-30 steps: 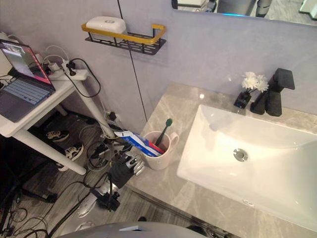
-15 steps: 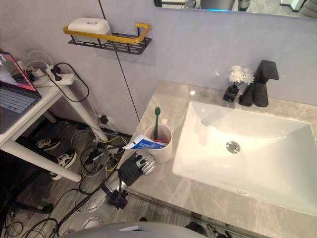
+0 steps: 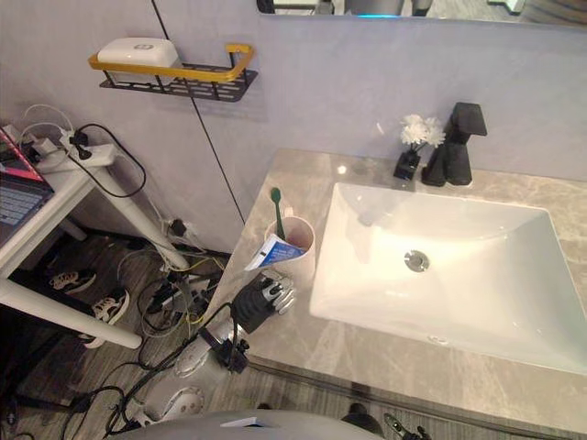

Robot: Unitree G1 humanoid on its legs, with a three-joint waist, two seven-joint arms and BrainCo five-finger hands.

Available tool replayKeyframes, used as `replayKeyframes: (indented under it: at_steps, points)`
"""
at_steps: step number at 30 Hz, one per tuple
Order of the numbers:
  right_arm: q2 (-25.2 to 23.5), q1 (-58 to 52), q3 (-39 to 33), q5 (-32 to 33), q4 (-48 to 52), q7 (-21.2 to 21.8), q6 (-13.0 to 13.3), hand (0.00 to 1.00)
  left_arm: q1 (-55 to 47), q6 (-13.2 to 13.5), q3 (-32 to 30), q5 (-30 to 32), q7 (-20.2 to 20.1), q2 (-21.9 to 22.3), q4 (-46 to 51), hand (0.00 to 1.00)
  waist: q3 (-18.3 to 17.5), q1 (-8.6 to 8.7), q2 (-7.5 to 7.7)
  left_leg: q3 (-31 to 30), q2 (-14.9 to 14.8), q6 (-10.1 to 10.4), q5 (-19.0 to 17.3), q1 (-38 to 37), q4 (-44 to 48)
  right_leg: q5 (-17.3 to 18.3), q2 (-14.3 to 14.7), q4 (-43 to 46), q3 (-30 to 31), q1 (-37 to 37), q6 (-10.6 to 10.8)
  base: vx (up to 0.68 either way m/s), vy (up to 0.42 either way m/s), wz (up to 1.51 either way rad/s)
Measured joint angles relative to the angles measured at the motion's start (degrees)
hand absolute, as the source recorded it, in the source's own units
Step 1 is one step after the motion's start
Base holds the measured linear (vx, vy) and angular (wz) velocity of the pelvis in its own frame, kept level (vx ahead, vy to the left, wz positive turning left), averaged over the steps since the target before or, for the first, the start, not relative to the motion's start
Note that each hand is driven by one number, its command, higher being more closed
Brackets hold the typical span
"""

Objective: Organize washtable

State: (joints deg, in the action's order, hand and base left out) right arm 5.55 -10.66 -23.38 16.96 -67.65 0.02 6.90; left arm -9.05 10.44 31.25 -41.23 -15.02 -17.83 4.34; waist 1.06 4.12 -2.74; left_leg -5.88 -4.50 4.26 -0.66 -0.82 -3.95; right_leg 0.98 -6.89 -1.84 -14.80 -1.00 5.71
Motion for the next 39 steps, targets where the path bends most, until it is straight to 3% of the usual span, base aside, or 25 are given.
replayKeyframes:
  at_steps: [11, 20, 29, 39]
  points:
    - [-0.04, 0.21, -1.87, -0.03, -0.46, 0.03, -0.07, 0.00, -0.42, 0.29, -2.46, -0.08, -0.32, 0.42, 0.01, 1.00, -0.11, 0.00, -0.07, 0.84, -0.06, 0.01, 0.01, -0.52, -0.25, -1.34, 0.26, -1.82, 0.80, -0.36, -0.07, 0.01, 0.000, -0.05]
    - [0.02, 0.48, -1.99, -0.05, -1.36, 0.11, -0.16, 0.00, -2.26, -1.33, -1.73, -1.04, -2.33, 0.27, 0.48, 1.00, -0.13, 0.00, 0.12, -1.69, -0.01, 0.15, 0.12, -0.92, 0.18, -1.22, 0.28, -1.85, -1.81, -2.44, -0.24, 0.00, -0.008, 0.14]
    - [0.05, 0.37, -3.43, -0.06, -2.73, 0.07, -0.17, 0.00, -2.33, -3.03, 5.72, -1.10, -3.53, -0.42, 0.48, 1.00, 0.34, 0.12, 0.41, -3.72, -0.16, 0.45, 0.32, -1.74, 0.96, 0.39, 0.32, -0.09, -3.39, -4.29, -0.80, -0.04, 0.000, 0.10]
    - [0.09, 0.03, -5.99, -0.04, -3.65, -0.05, -0.14, 0.00, -1.79, -3.39, 9.61, -1.06, -3.66, -0.20, 0.18, 1.00, 0.53, 0.31, 0.34, -3.96, -0.83, 0.71, 0.46, -1.45, 0.57, 1.86, 0.64, 2.01, -3.42, -2.99, -0.87, -0.01, -0.003, 0.01]
